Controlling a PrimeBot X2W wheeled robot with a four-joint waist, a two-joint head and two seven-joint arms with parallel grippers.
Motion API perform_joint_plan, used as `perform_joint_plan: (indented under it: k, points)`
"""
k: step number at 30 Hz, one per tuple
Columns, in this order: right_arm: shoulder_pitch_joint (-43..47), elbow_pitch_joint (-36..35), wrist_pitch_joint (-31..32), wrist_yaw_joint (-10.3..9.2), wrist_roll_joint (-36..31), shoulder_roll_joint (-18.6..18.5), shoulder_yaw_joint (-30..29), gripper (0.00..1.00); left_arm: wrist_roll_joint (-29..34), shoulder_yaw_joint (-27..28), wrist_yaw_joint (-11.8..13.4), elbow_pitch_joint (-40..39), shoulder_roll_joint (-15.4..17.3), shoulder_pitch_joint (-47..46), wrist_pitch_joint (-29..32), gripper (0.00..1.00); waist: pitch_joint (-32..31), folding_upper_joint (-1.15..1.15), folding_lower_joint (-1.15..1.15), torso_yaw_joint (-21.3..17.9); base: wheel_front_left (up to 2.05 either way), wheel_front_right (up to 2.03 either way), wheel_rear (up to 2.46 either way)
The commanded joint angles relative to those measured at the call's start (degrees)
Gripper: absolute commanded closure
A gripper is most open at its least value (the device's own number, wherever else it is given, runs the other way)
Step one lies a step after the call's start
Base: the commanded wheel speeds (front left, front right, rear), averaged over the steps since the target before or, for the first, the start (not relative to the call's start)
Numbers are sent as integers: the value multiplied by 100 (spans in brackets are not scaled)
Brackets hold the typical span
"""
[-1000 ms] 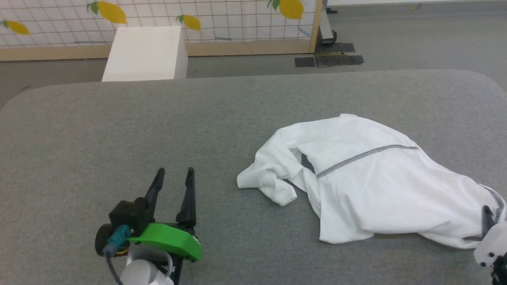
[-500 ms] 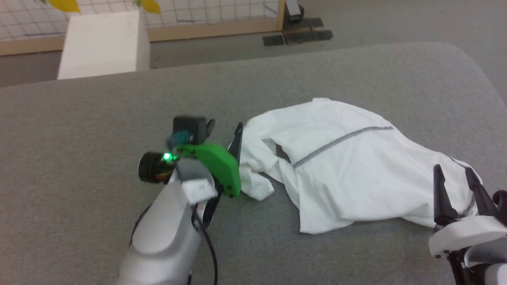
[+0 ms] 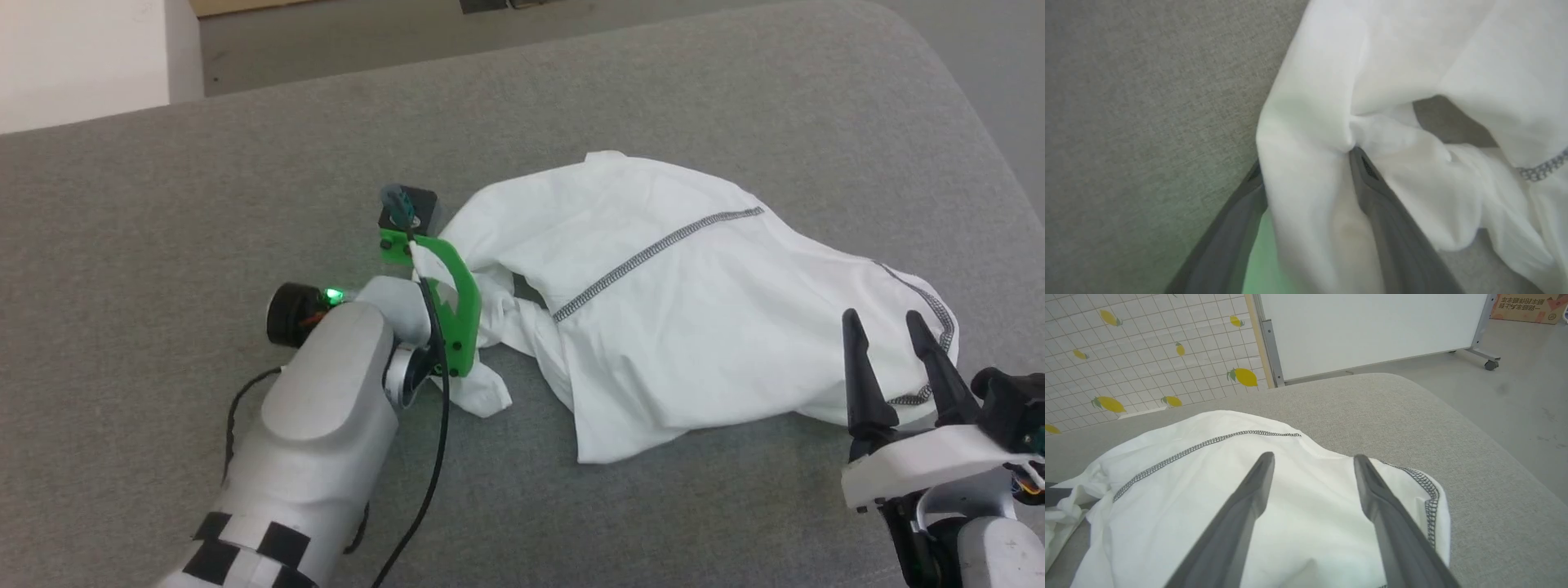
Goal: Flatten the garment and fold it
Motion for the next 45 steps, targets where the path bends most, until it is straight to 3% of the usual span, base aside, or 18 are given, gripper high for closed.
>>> perform_joint_plan:
  k: [1, 8, 12, 19, 26, 32, 33, 34, 39, 42, 45]
  points:
    - [-90, 36, -44, -8, 61, 7, 36, 0, -12, -30, 9, 6, 97, 91, -112, 100, 39, 0, 0, -17, 0, 0, 0]
    - [-82, 74, -9, -8, -16, 7, 1, 0, -88, 538, 469, -847, 343, 715, -1997, 100, -246, 0, 0, 312, 0, 0, 0]
    - [-30, 6, 53, -8, -113, 7, -99, 0, -244, 962, 731, -1375, 623, 1413, -2589, 100, -476, 0, 0, 553, 0, 0, 0]
    - [132, -118, 207, -8, -220, 7, -214, 0, -463, 1555, 1270, -2506, 1093, 2965, -2688, 100, -781, 0, 0, 972, 0, 0, 0]
    - [281, -160, 414, -8, -263, 7, -221, 0, -656, 2025, 1881, -3349, 1257, 4251, -2381, 100, -892, 0, 0, 1319, 0, 0, 0]
    - [365, -116, 640, -8, -278, 7, -177, 0, -863, 2289, 1950, -3358, 1319, 4695, -2378, 100, -903, 0, 0, 1492, 0, 0, 0]
    - [378, -112, 683, -8, -284, 7, -182, 0, -931, 2334, 1936, -3375, 1276, 4721, -2433, 87, -903, 0, 0, 1526, 0, 0, 0]
    - [385, -111, 705, -8, -284, 7, -188, 0, -994, 2354, 1871, -3410, 1240, 4724, -2506, 0, -909, 0, 0, 1550, 0, 0, 0]
    - [401, -140, 779, -8, -307, 7, -249, 0, -1080, 2386, 1317, -3734, 1033, 4521, -3613, 0, -943, 0, 0, 1655, 0, 0, 0]
    - [380, -166, 810, -8, -347, 7, -291, 0, -856, 2269, 1100, -3823, 963, 4333, -4351, 0, -966, 0, 0, 1687, 0, 0, 0]
    - [322, -160, 943, -8, -496, 7, -270, 0, -569, 2108, 955, -3827, 852, 4127, -4714, 0, -957, 0, 0, 1683, 0, 0, 0]
